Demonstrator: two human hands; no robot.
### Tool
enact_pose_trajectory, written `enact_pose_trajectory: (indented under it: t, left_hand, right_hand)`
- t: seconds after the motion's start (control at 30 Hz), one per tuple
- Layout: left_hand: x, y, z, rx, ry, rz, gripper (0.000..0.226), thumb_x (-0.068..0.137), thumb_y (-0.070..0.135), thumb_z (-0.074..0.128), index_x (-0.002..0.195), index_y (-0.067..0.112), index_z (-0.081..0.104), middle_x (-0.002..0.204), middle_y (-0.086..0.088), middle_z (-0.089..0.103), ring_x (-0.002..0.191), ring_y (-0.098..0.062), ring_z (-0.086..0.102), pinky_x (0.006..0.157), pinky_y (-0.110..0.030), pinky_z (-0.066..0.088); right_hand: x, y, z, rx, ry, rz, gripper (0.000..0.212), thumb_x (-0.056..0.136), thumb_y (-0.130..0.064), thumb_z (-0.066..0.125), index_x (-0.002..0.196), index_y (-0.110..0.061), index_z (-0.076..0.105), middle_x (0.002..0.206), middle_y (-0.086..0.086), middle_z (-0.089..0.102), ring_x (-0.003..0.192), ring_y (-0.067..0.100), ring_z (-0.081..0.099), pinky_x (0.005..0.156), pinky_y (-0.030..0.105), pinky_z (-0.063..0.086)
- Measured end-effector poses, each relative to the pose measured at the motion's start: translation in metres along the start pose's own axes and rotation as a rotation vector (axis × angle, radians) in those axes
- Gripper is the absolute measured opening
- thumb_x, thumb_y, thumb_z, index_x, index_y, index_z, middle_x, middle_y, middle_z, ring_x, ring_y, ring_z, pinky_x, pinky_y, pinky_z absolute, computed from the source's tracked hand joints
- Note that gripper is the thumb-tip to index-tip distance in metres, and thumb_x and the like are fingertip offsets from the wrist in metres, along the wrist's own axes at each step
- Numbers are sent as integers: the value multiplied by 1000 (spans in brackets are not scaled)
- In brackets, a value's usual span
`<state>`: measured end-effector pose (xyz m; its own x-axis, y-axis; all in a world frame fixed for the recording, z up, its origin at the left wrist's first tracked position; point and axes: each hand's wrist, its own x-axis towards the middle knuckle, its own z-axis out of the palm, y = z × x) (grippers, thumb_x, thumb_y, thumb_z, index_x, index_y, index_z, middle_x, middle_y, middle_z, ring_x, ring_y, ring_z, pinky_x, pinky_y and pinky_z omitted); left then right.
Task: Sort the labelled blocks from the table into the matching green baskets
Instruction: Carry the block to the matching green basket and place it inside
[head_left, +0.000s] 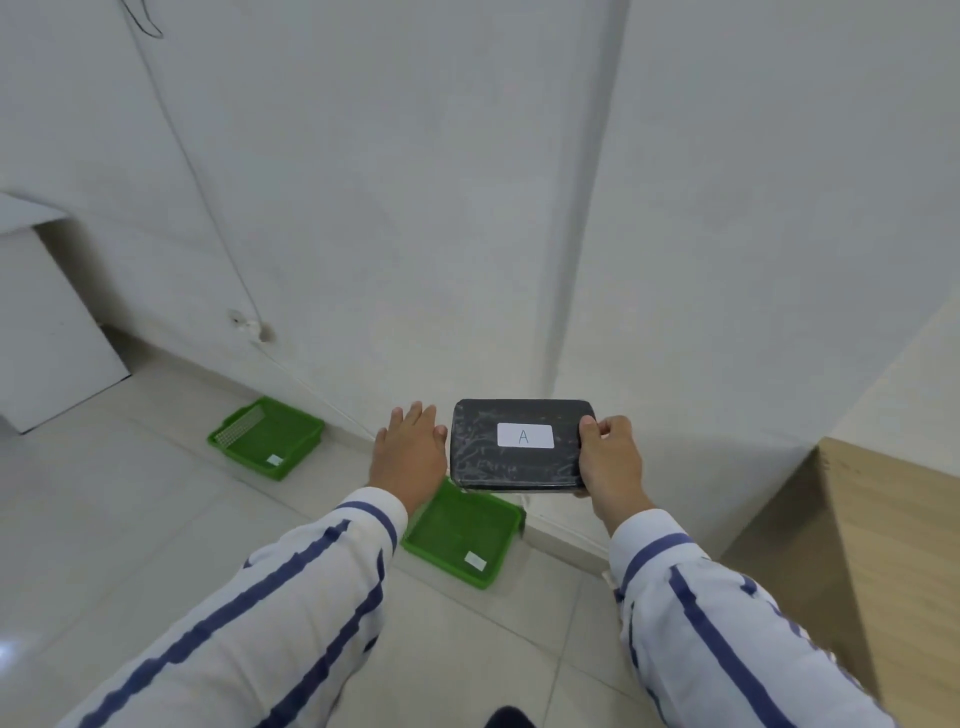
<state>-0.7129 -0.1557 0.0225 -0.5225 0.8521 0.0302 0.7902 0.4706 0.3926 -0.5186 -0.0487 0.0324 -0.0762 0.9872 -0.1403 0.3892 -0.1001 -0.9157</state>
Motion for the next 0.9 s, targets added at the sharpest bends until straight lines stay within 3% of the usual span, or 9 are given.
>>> enact_pose_trajectory:
  t: [0.27, 0.47, 0.7, 0.9]
  left_hand:
    - [70, -147, -60, 20, 5, 64, 44, 98, 27, 24, 137, 10, 36, 151, -11, 31, 140, -33, 22, 110, -47, 26]
    - [112, -262, -113, 47, -17, 73, 46, 99, 28, 24, 140, 10, 33, 152, -11, 30, 141, -33, 21, 112, -47, 25]
    - [177, -359, -145, 13, -26, 53, 47, 99, 28, 23, 142, 11, 29, 154, -10, 26, 143, -32, 16, 115, -47, 22]
    - [261, -433, -154, 5, -38, 36, 45, 99, 27, 23, 141, 11, 31, 154, -11, 27, 143, -33, 17, 114, -47, 23]
  right_hand:
    - [-15, -55, 158, 15, 51, 18, 21, 94, -40, 41, 81, -24, 38, 82, 3, 55, 75, 26, 59, 70, 50, 57]
    - [-41, -96, 277, 21, 55, 48, 21, 94, -41, 40, 91, -20, 40, 83, 3, 55, 71, 19, 56, 60, 39, 54]
    - [-26, -144, 397, 22, 40, 46, 22, 95, -40, 40, 92, -18, 39, 81, 2, 53, 72, 22, 57, 70, 48, 57]
    - [25, -173, 500, 29, 23, 63, 21, 96, -41, 39, 94, -20, 39, 82, 2, 53, 70, 20, 57, 49, 33, 54]
